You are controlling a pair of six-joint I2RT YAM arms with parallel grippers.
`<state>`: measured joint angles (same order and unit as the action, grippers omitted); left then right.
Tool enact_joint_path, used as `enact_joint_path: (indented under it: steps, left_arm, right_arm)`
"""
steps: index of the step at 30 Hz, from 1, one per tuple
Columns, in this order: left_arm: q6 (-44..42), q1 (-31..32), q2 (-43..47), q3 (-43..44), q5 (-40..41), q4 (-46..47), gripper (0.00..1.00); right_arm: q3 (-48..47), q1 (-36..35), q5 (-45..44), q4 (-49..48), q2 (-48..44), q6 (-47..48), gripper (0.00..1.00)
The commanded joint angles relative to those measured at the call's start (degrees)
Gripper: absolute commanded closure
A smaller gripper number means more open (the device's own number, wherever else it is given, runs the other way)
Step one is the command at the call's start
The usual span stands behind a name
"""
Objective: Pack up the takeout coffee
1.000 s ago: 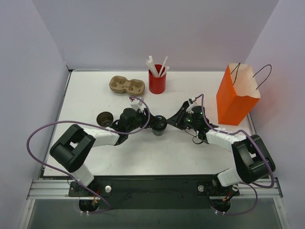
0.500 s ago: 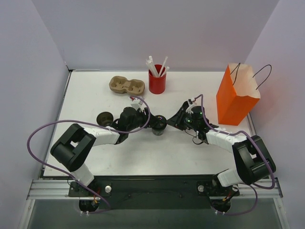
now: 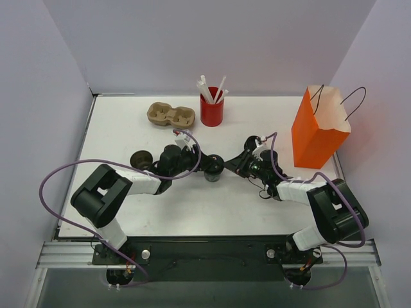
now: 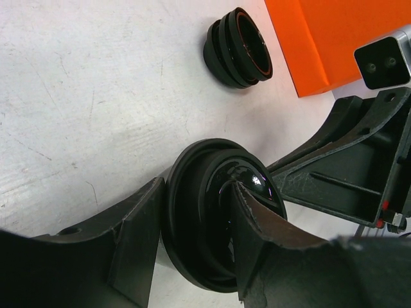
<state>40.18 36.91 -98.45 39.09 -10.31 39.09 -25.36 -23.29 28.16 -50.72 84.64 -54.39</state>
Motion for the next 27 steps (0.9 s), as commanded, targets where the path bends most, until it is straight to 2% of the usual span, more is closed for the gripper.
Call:
enact_joint_path:
  steps: [1, 7, 11, 16, 27]
  left_arm:
    - [-3.89, 2.12, -10.44, -6.84, -0.77, -29.95, 0.54]
    - [-5.11, 2.12, -6.32, -3.76, 0.11, -35.64, 0.53]
    - [-6.17, 1.42, -3.07, 0.27, 0.73, -39.00, 0.52]
    - [-8.10, 0.80, -0.87, 4.85, 0.72, -46.29, 0.52]
    - [-10.83, -0.34, 6.17, 17.06, 0.64, -55.78, 0.43]
  right_arm:
    - [1.82, -4.40, 9.90, 6.50, 2.11, 2.44, 0.84]
    - [-7.65, -3.78, 9.28, 21.08, -4.30, 7.00, 0.81]
    - [-13.21, -2.82, 8.23, 30.31, -6.24, 9.91, 0.74]
    - [-15.41, -2.38, 7.00, 35.59, -9.05, 12.37, 0.67]
    - [-19.97, -2.64, -0.73, 49.21, -14.76, 18.79, 0.65]
